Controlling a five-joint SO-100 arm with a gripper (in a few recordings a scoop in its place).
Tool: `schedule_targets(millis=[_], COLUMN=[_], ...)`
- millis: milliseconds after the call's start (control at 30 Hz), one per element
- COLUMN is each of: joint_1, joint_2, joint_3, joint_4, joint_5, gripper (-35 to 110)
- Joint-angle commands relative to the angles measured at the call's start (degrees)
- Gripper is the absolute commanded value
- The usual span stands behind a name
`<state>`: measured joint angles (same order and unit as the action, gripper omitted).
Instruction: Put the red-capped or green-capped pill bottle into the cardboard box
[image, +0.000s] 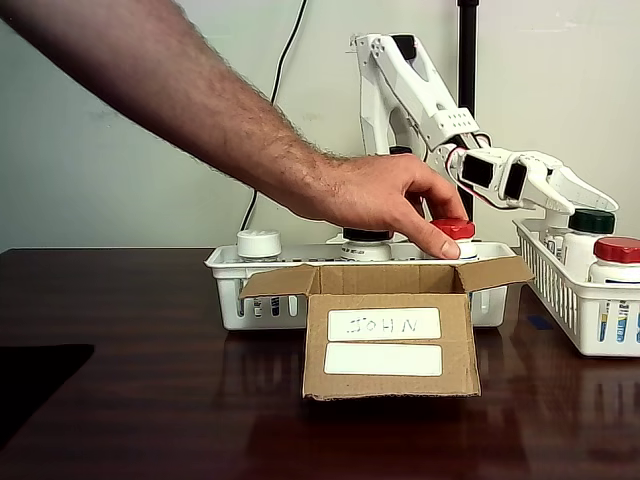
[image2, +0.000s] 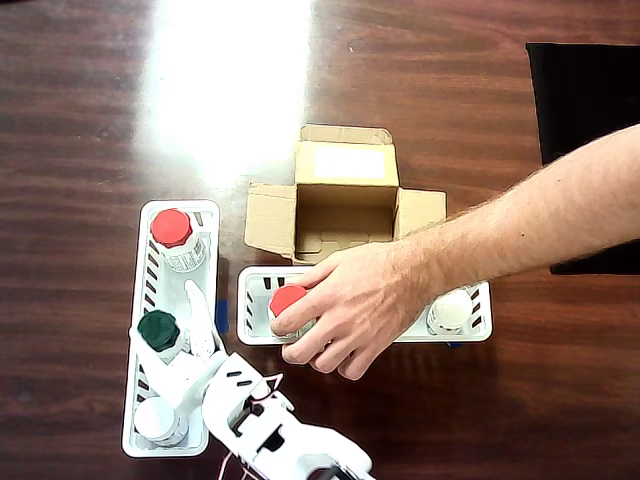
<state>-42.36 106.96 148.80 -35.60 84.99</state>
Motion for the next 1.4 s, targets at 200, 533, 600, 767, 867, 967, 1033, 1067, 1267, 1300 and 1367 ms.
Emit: schedule_targets(millis=[200, 533, 600, 767, 867, 967, 1033, 1067, 1267, 1300, 1367], joint_1=[-2.4, 1.7, 1.8, 2.3, 2.4, 2.5, 3.0, 3.3, 4.2, 4.1, 4.0], joint_2=[4.4, -11.0, -10.8, -9.5, -7.3, -3.4, -0.2, 2.0, 18.1, 20.0, 22.5], joint_3=[1.7, -1.9, -2.0, -2.0, -2.5, -3.9, -5.4, -5.7, -15.9, -19.0, -26.0], joint_4=[-1.0, -12.6, -12.6, -11.3, -9.1, -3.6, 1.3, 3.8, 29.7, 34.5, 43.5], joint_5=[0.2, 2.7, 2.3, 2.1, 0.9, -0.6, -1.6, -1.8, -7.0, -8.2, -10.3], gripper=[81, 81, 80, 55, 23, -7, -4, 0, 1, -1, -1])
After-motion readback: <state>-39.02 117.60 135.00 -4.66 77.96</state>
